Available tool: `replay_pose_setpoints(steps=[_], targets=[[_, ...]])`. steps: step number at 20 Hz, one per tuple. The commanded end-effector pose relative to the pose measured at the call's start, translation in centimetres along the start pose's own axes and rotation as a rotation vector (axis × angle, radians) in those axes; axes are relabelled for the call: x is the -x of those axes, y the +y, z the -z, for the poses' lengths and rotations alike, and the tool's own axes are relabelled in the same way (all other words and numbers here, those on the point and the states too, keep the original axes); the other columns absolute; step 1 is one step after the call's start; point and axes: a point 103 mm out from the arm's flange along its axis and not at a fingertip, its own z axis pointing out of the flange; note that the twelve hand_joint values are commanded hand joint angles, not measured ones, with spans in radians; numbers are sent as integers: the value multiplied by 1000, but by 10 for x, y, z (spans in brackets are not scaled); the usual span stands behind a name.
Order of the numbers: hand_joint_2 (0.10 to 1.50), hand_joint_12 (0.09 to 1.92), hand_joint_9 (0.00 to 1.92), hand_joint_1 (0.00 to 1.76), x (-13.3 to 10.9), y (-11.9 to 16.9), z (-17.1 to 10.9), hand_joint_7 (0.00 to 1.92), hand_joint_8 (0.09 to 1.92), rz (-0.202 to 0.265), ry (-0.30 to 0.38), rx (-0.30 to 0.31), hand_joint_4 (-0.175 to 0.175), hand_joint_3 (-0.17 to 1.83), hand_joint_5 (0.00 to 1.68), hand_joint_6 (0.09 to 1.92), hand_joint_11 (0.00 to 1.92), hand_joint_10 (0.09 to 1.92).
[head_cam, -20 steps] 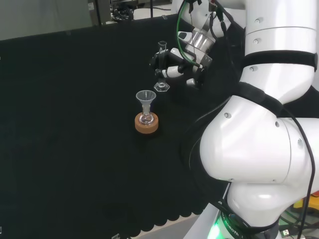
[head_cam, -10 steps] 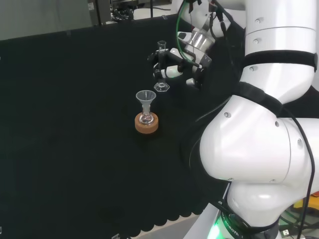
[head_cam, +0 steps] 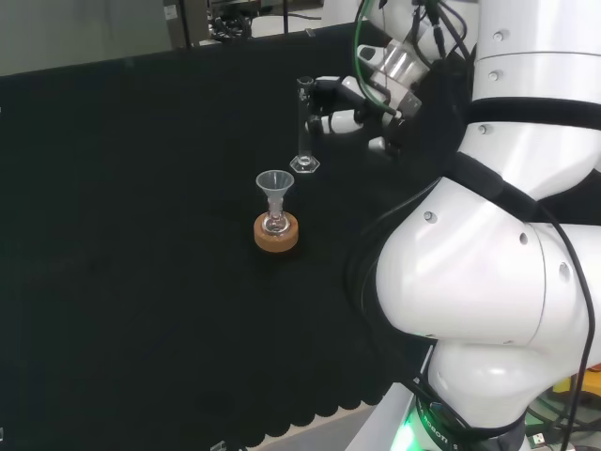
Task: Put the graduated cylinder back on the table.
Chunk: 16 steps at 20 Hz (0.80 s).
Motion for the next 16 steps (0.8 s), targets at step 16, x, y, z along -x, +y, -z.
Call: replay_pose_setpoints(steps=[16], targets=[[942,1357,477,908,-99,-119,96,304,688,-144,-295,139,-68,-175,384,254,242,631]])
